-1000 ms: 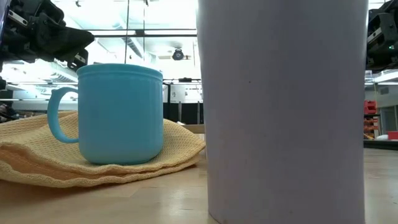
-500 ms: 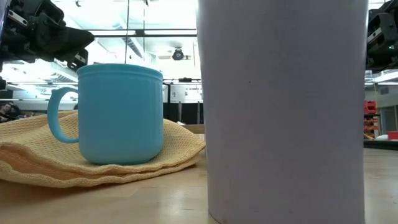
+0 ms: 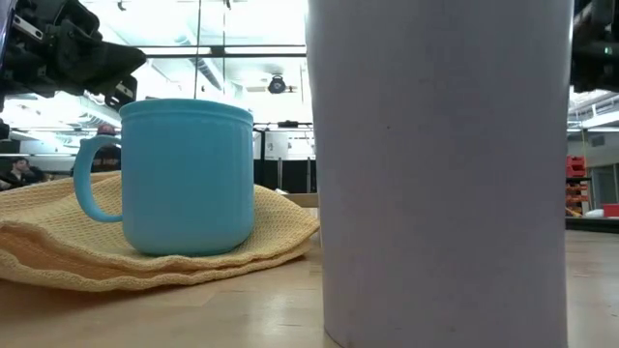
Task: Stack small to large cups/mugs on shelf
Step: Put the orange cup on the shelf
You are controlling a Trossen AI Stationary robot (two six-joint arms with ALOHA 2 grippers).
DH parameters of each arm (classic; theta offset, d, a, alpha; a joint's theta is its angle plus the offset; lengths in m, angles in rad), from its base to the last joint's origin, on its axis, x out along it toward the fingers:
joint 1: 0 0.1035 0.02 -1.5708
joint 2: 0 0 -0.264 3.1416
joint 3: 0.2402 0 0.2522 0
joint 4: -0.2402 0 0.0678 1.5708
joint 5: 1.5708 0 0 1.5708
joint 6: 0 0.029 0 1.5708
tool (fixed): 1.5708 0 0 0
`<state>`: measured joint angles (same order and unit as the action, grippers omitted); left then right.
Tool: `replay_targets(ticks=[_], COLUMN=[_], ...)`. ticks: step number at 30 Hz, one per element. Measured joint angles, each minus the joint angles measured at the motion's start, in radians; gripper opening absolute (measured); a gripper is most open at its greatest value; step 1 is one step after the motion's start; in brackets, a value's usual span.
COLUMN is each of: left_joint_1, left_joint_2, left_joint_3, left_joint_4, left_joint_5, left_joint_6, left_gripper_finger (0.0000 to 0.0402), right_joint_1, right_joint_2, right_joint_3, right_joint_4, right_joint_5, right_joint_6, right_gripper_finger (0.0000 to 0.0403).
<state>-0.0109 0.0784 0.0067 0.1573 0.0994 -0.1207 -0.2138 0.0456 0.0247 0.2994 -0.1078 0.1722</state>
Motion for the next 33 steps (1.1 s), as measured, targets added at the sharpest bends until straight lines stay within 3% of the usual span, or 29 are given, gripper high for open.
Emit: replay_targets(ticks=[8,15,19,24,30,33], left_joint_1=[0.001,0.001,0.001,0.001,0.001,0.002], left_joint_2=[0.0,0.0,0.0,0.0,-0.001,0.0], left_joint_3=[0.0,0.0,0.0,0.0,0.007,0.085], left_joint_4=[0.017,0.061,0.068,0.098,0.418,0.407], left_joint_5=[0.0,0.0,0.0,0.0,-0.02,-0.051], left_joint_6=[0.004,0.01,0.012,-0.004,-0.006,0.002], left_gripper_finger=[0.0034,0.0024,0.0024,0.0032,0.0031,0.0028], right_joint_1=[0.0,0.0,0.0,0.0,0.0,0.0], right_joint_2=[0.058,0.319,0.54,0.828,1.079,1.164], right_joint_3=[0.237,0.571,0.859,1.316,1.801,1.964], right_joint_4=[-0.018,-0.038,-0.225,-0.524,-0.847,-0.945], right_joint_5=[-0.009,-0.048,-0.085,-0.142,-0.168,-0.17], right_joint_6=[0.015,-0.04,-0.114,-0.225,-0.304,-0.298], right_gripper_finger=[0.0016,0.0016,0.0016,0.0016,0.0016,0.0016])
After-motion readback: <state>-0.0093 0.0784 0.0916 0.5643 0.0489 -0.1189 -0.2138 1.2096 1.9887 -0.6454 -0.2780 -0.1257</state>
